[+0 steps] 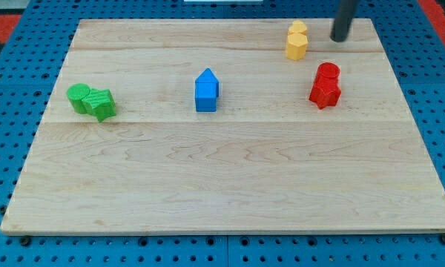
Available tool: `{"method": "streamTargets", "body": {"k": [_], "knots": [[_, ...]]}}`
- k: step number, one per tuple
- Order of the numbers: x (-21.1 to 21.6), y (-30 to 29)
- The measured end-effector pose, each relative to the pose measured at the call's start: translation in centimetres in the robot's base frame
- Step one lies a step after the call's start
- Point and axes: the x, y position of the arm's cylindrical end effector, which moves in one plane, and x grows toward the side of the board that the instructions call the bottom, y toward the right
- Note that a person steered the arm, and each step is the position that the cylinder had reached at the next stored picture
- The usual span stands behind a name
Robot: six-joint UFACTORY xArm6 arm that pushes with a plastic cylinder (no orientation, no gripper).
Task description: Move your arm towards the yellow hexagon
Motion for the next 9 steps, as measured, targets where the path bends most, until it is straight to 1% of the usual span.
{"method": "streamTargets", "body": {"k": [1,2,3,4,5,9], "knots": [[2.8,-2.2],[7.1,-6.8],[10.1,-6.9],[6.9,-7.8],[5.2,-10.1],[2.0,-13.8]]}}
